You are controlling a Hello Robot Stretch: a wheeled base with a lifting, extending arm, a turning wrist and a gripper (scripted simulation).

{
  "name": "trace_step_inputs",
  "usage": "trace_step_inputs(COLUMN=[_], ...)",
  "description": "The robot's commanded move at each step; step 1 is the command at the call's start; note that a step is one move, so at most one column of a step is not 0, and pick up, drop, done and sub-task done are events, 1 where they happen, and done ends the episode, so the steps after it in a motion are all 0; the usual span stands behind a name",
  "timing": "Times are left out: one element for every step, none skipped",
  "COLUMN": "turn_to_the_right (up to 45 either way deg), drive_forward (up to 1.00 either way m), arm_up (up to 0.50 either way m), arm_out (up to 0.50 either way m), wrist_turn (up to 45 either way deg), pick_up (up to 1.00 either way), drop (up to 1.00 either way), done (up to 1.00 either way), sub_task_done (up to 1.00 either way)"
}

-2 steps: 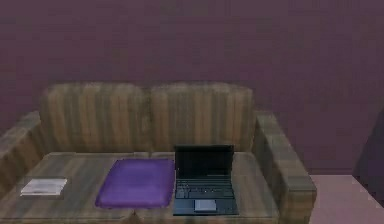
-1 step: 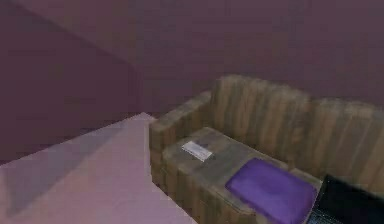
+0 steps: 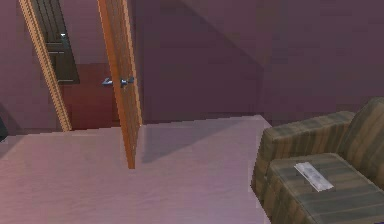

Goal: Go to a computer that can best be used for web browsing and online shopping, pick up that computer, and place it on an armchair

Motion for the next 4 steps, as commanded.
trace_step_inputs(turn_to_the_right=[0.0,0.0,0.0,0.0], drive_forward=[0.00,0.00,0.00,0.00], arm_up=[0.50,0.08,0.00,0.00], arm_out=[0.00,0.00,0.48,0.00], wrist_turn=[0.0,0.0,0.0,45.0], pick_up=[0.00,0.00,0.00,0.00], drop=[0.00,0.00,0.00,0.00], done=[0.00,0.00,0.00,0.00], sub_task_done=[0.00,0.00,0.00,0.00])
